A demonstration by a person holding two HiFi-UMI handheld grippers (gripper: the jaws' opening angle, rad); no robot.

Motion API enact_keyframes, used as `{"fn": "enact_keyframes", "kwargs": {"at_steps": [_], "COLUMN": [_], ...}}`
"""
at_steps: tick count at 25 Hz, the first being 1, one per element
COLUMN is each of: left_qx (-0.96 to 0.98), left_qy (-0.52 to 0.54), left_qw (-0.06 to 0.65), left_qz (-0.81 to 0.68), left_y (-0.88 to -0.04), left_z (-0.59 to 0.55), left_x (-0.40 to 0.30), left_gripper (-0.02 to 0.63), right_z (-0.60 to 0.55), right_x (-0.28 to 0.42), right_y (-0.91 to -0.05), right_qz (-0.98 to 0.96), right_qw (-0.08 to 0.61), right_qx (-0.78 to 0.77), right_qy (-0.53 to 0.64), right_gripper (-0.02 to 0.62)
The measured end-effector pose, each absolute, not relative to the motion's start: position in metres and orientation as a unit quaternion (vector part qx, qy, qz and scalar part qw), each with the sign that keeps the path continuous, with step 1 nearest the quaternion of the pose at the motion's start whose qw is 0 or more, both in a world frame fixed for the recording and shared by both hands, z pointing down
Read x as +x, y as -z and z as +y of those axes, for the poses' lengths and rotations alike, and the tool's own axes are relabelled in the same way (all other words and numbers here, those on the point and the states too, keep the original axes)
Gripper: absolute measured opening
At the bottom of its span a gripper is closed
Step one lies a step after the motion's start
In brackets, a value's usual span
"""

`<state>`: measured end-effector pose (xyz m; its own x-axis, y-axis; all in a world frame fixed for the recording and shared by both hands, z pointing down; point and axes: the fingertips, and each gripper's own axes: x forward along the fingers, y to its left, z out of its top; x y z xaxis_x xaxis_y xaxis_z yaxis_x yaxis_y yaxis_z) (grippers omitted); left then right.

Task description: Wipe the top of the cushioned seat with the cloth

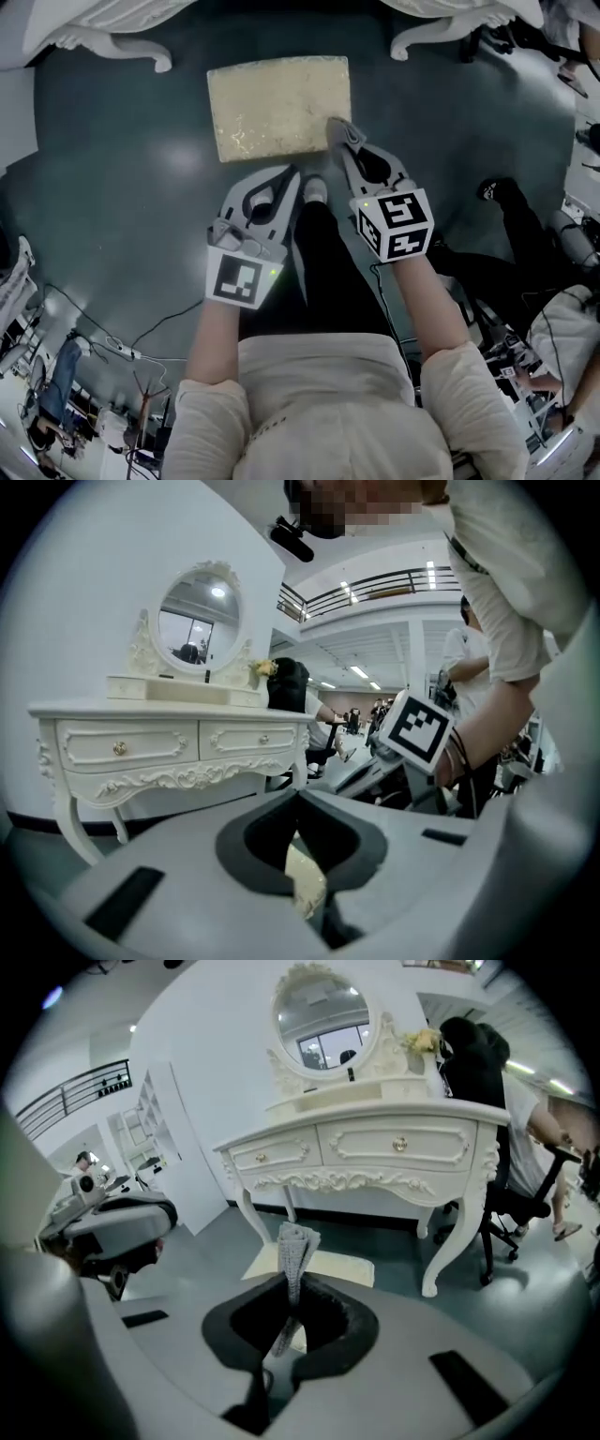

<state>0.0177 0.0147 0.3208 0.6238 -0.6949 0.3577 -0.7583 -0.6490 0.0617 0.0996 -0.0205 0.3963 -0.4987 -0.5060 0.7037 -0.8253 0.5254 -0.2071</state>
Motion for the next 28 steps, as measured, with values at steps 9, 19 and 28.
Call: {"fn": "enact_keyframes", "kwargs": {"at_steps": [9,19,28], "left_qx": [0.894,0.892,0.895], "left_qy": [-0.126,-0.062,-0.041], "left_qw": [0.071,0.032,-0.038], "left_qz": [-0.424,-0.447,-0.443], "left_y": [-0.209,-0.074,0.014], "left_z": [0.014,0.027,0.032], "left_x": [-0.031,-0.058,-0.068], "left_gripper": [0.002,0.002,0.002], "right_z": [-0.029,-0.02,-0.017], "right_x": [0.058,0.046,0.049], "right_y": [-0.25,-0.112,-0.017], "right_qz": [-0.856,-0.878,-0.888], "right_qw": [0.206,0.149,0.082], "right_qx": [0.426,0.438,0.449], "right_qy": [-0.207,-0.123,-0.054], "right_gripper": [0.028,0.028,0.028]}}
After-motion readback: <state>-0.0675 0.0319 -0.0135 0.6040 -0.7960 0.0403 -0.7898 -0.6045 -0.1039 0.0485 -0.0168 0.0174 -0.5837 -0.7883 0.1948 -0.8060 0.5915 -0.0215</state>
